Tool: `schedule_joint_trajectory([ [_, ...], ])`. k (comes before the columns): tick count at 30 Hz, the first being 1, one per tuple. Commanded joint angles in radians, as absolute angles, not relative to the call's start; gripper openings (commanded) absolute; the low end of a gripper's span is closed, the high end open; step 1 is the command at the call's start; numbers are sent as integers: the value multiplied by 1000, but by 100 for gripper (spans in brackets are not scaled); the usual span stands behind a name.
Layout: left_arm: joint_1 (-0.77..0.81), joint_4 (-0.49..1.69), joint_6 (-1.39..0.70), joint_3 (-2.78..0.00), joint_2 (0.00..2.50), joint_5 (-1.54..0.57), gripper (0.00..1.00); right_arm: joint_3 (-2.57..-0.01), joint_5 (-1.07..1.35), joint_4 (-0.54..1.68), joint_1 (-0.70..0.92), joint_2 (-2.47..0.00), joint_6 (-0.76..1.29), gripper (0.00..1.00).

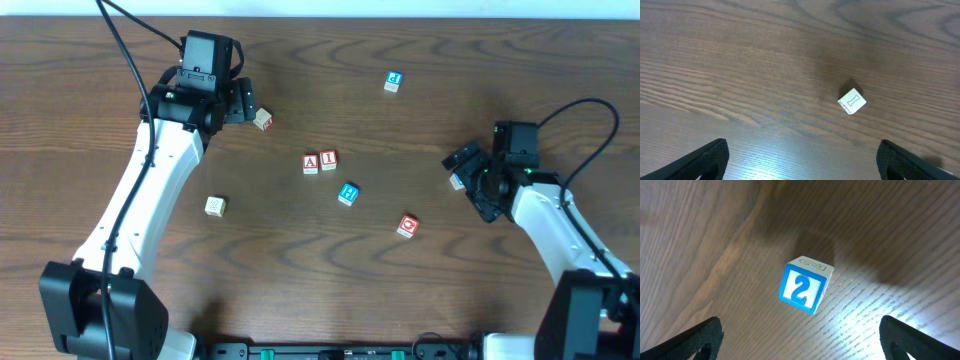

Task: Spell out Ai2
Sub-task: 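Move the right gripper to the blue 2 block and grasp it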

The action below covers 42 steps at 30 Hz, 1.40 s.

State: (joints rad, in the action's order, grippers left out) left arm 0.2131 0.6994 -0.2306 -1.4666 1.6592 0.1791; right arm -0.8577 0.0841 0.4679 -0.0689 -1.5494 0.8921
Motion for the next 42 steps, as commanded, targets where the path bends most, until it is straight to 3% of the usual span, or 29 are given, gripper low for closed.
schedule_joint_trajectory([
  [1,208,699,-216,-1484,1653,175,95,-878,94,452,-75,-1576,911,99],
  [12,208,699,-216,-1484,1653,175,95,-887,110,369,-76,-1670,901,98],
  [16,208,699,-216,-1484,1653,175,95,-890,113,353,-76,-1690,900,77],
  [24,208,699,-216,-1484,1653,175,95,-891,113,340,-78,-1702,892,48],
  [33,208,699,-216,-1484,1653,175,96,-891,112,340,-82,-1702,881,35],
  [42,208,699,-216,-1484,1653,175,95,-891,114,331,-82,-1702,805,32],
])
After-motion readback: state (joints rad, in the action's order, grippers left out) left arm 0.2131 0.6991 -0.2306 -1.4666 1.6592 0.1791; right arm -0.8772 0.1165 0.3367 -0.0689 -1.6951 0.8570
